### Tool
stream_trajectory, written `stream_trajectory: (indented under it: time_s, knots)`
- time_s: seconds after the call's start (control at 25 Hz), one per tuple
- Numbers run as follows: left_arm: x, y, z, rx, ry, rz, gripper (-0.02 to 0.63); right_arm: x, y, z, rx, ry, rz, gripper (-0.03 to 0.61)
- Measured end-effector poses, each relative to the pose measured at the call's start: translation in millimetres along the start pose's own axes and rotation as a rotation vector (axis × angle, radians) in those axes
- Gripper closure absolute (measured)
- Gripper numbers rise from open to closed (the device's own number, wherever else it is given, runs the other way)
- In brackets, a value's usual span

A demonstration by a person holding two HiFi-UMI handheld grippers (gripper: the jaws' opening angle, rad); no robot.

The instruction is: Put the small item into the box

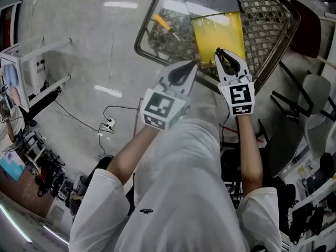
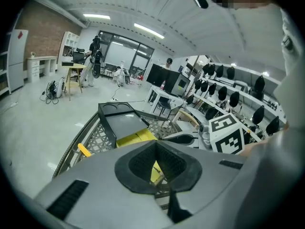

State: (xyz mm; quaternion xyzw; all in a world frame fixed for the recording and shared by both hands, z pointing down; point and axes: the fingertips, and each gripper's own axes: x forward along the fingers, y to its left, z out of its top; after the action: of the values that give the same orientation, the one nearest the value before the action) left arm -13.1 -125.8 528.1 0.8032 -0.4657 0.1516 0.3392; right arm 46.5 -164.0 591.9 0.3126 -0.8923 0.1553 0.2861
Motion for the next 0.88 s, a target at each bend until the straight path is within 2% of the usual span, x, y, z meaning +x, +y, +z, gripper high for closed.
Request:
stream_trajectory:
  time_s: [0.4,0.64,0.88]
  knots:
    - [16,20,-22,-0.019,0.045,0.007,0.612,45,9,-61,-0.008,0.197,0.047,0.531]
    - [19,27,-30,-0.019,0.081,0.01,0.612,60,12,-89,-0.061,0.34,0.051,0.531]
    - [21,29,-31,-0.02,0.091,-0.007,0.612,63,14,-102,0.003,0.386,0.066,0.529]
